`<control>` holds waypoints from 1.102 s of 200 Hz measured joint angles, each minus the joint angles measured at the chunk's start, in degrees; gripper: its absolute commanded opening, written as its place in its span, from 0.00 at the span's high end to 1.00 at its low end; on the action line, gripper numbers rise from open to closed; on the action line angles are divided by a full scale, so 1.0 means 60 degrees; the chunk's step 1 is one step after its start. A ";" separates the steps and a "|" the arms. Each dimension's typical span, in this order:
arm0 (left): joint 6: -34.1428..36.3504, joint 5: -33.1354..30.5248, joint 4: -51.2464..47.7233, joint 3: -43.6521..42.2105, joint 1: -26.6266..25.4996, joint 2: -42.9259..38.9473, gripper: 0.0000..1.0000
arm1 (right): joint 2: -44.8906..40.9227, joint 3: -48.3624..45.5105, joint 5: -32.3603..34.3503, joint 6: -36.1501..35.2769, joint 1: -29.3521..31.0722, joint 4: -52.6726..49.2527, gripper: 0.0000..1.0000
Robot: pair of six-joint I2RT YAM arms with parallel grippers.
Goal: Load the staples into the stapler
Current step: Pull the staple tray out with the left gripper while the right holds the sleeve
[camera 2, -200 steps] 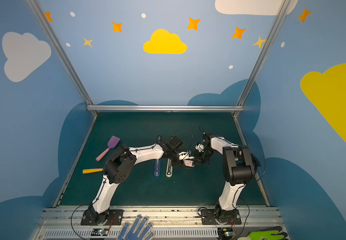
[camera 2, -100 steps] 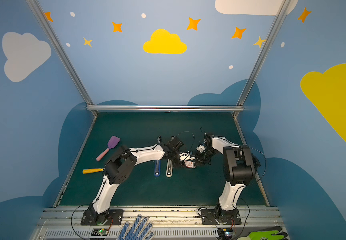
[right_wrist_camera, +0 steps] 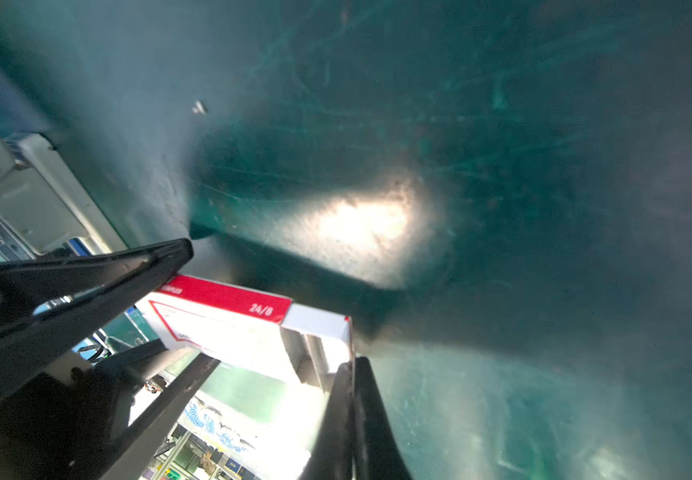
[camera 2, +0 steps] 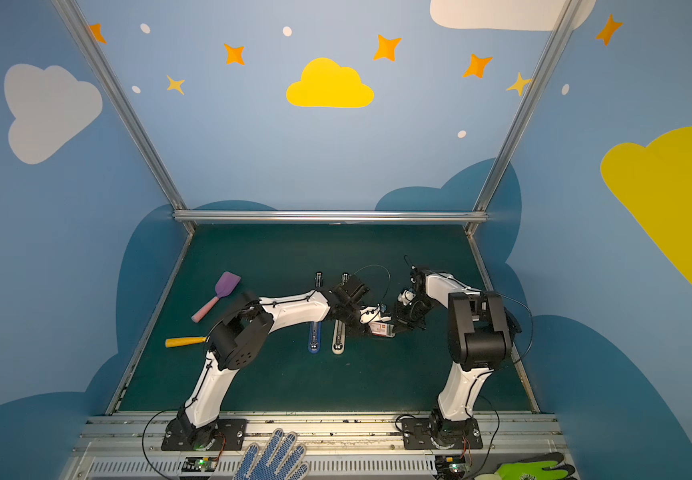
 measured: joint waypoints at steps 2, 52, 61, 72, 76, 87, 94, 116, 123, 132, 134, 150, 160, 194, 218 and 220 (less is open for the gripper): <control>0.0000 -0.0018 0.0000 -0.0004 -0.0004 0.0000 0.55 | 0.0000 0.0000 0.0018 0.0000 -0.0004 -0.0004 1.00; -0.0007 -0.0168 0.0087 -0.0091 -0.0025 -0.0055 0.55 | -0.0015 0.0000 0.0335 0.0022 -0.0197 -0.0102 1.00; -0.0007 -0.0171 0.0102 -0.0102 -0.0025 -0.0055 0.55 | -0.0015 -0.0004 0.0375 0.0022 -0.0219 -0.0109 1.00; -0.0011 -0.0168 0.0120 -0.0109 -0.0022 -0.0058 0.54 | -0.0015 -0.0007 0.0386 0.0022 -0.0248 -0.0120 1.00; -0.0011 -0.0168 0.0120 -0.0109 -0.0022 -0.0058 0.54 | -0.0015 -0.0011 0.0386 0.0022 -0.0248 -0.0124 1.00; -0.0011 -0.0168 0.0120 -0.0109 -0.0025 -0.0058 0.54 | -0.0018 -0.0015 0.0423 0.0029 -0.0255 -0.0131 1.00; -0.0011 -0.0168 0.0124 -0.0109 -0.0025 -0.0058 0.54 | -0.0025 -0.0022 0.0474 0.0044 -0.0280 -0.0131 1.00; -0.0011 -0.0171 0.0127 -0.0109 -0.0025 -0.0058 0.54 | -0.0091 -0.0098 0.0554 0.0080 -0.0350 -0.0138 1.00; -0.0011 -0.0171 0.0127 -0.0109 -0.0025 -0.0058 0.54 | -0.0120 -0.0124 0.0568 0.0091 -0.0382 -0.0138 1.00; -0.0011 -0.0171 0.0127 -0.0109 -0.0025 -0.0058 0.54 | -0.0146 -0.0135 0.0576 0.0095 -0.0426 -0.0146 1.00; -0.0011 -0.0171 0.0127 -0.0109 -0.0025 -0.0058 0.54 | -0.0157 -0.0142 0.0579 0.0102 -0.0430 -0.0142 1.00; -0.0015 -0.0171 0.0131 -0.0109 -0.0025 -0.0058 0.54 | -0.0193 -0.0168 0.0641 0.0157 -0.0466 -0.0146 1.00; -0.0015 -0.0168 0.0131 -0.0109 -0.0022 -0.0058 0.54 | -0.0211 -0.0193 0.0674 0.0186 -0.0488 -0.0142 1.00; -0.0029 -0.0168 0.0146 -0.0109 -0.0022 -0.0058 0.51 | -0.0237 -0.0248 0.0761 0.0229 -0.0510 -0.0153 1.00; -0.0044 -0.0168 0.0157 -0.0109 -0.0022 -0.0058 0.45 | -0.0321 -0.0295 0.0823 0.0237 -0.0539 -0.0149 1.00; -0.0040 -0.0168 0.0157 -0.0109 -0.0022 -0.0058 0.43 | -0.0324 -0.0299 0.0823 0.0237 -0.0539 -0.0149 1.00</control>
